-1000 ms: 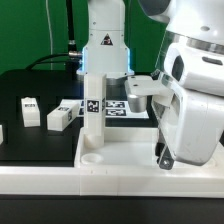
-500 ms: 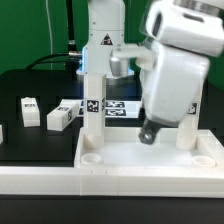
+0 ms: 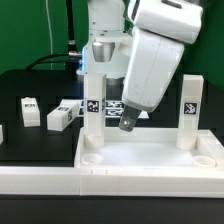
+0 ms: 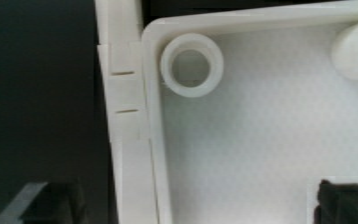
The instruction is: Assemble desk
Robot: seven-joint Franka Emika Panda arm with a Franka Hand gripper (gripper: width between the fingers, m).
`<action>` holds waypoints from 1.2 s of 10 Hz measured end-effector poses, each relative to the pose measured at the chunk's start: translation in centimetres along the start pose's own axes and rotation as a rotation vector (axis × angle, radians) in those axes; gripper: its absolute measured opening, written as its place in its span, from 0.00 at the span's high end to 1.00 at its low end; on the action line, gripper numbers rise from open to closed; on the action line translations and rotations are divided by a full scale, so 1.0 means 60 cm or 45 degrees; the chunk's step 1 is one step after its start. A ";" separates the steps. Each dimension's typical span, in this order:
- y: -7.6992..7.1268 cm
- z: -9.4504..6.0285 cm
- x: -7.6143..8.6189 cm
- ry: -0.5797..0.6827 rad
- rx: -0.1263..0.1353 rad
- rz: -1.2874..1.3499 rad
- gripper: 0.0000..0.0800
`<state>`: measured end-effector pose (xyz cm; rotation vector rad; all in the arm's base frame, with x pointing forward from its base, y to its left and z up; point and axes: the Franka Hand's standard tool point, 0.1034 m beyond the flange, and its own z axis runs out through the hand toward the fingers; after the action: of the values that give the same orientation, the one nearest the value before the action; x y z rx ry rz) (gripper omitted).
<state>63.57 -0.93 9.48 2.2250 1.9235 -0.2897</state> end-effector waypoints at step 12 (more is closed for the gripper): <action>-0.011 0.012 -0.052 -0.035 0.108 0.978 0.19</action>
Offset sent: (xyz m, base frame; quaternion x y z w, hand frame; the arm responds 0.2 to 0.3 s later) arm -0.0034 -0.0201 0.0108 0.0749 -0.0398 0.3368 0.9377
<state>62.49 -4.00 9.63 2.7769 0.9283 -0.2736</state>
